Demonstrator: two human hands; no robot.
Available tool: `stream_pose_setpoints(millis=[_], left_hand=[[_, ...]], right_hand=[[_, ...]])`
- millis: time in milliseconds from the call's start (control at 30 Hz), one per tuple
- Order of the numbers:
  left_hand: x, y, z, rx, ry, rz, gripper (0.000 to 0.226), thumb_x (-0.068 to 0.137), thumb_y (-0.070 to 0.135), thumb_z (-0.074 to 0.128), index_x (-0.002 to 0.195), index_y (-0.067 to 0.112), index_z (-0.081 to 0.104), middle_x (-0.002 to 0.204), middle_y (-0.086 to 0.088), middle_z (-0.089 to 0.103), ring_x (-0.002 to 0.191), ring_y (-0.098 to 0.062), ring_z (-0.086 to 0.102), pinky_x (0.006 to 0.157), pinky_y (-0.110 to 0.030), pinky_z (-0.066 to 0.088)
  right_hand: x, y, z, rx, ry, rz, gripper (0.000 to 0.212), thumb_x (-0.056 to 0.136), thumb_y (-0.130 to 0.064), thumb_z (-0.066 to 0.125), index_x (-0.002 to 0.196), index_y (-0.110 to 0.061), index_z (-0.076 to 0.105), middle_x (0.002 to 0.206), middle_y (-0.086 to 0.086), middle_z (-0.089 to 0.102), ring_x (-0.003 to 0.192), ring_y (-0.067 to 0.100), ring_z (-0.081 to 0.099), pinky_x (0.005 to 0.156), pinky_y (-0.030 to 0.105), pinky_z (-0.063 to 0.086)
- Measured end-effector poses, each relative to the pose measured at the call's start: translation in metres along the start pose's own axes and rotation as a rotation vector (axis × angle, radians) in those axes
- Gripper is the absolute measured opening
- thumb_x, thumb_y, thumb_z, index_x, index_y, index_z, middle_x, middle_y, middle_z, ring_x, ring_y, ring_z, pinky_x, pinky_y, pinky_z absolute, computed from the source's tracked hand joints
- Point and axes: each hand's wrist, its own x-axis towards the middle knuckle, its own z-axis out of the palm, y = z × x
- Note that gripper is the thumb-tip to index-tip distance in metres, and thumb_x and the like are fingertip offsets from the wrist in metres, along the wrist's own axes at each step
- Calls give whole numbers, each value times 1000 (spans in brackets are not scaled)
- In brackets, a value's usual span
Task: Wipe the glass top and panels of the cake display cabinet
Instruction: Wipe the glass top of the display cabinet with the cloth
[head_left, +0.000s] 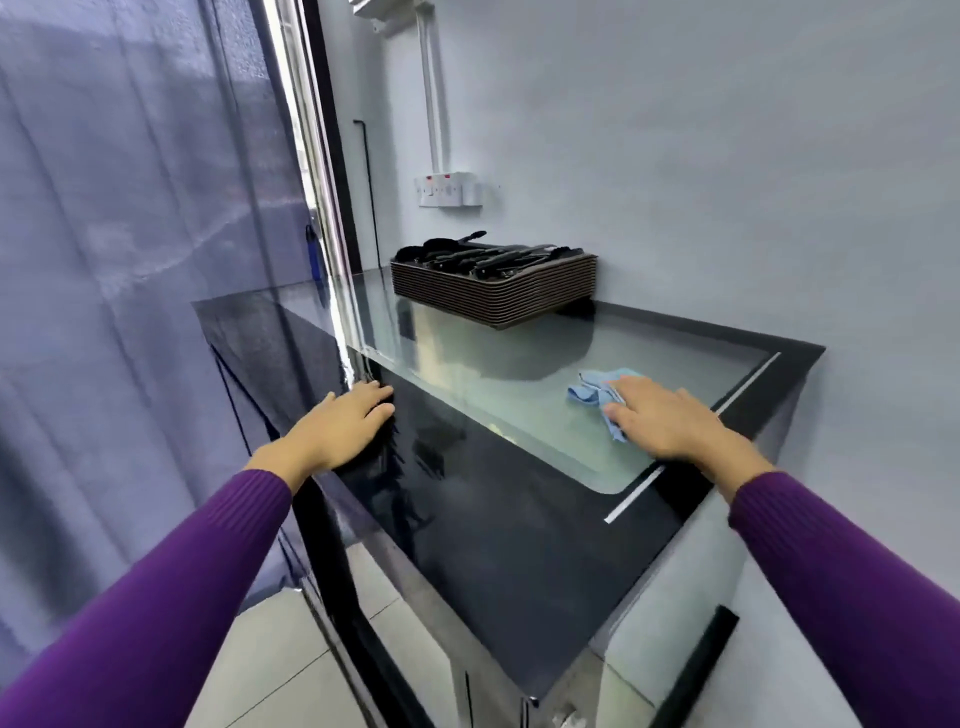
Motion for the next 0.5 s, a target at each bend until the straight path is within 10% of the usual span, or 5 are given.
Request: stream_pose_setpoints(millis=[267, 500], left_hand=[[4, -7, 6, 30, 23, 47, 54, 102, 45, 23, 152, 25, 25, 162, 1, 18, 149, -16, 16, 120, -43, 5], [6, -8, 5, 47, 28, 73, 54, 102, 46, 22, 152, 25, 25, 162, 2, 17, 150, -16, 12, 121, -45, 7]], right_hand=[[-135, -79, 20, 108, -93, -334, 51, 101, -51, 16, 150, -48, 5, 152, -34, -7, 143, -11, -9, 121, 26, -5], [-21, -28, 3, -65, -41, 106, 57, 100, -48, 22, 153, -29, 17, 163, -5, 15, 150, 13, 12, 119, 55, 5]])
